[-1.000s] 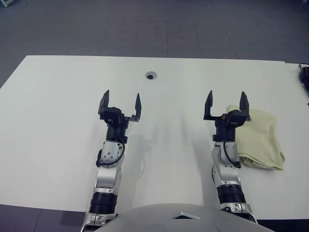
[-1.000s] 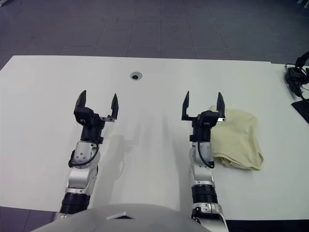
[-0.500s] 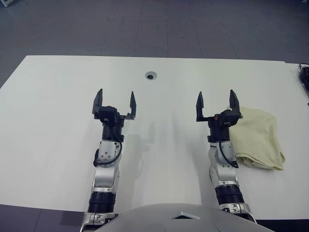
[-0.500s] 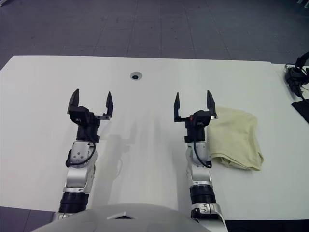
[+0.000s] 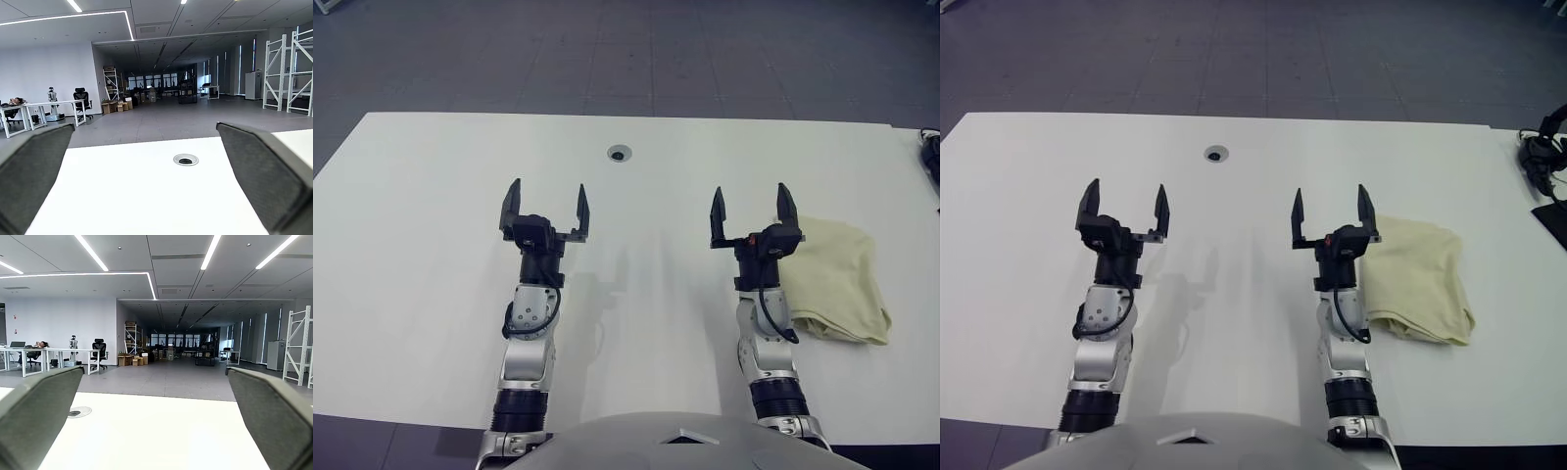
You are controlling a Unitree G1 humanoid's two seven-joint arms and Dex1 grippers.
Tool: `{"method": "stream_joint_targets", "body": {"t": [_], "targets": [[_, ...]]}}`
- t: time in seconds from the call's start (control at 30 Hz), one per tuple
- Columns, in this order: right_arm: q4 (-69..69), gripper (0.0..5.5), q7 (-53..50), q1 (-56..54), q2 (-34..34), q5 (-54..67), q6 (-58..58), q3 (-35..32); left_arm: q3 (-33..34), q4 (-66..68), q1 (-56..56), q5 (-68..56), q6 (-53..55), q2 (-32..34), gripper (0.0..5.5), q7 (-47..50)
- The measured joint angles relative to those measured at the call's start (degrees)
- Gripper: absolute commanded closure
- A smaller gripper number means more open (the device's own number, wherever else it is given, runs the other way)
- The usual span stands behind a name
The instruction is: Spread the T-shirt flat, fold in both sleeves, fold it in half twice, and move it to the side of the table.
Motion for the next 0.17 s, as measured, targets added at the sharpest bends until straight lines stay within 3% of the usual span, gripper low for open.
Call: {"method": "stream_joint_targets", "body": {"t": [0.17], "targets": [[-1.2,0.12,0.6,0.6,0.0,0.2,0.2,0.1,0.0,-0.5,0.2,-0.1,0.0,0.0,0.10,0.0]]}}
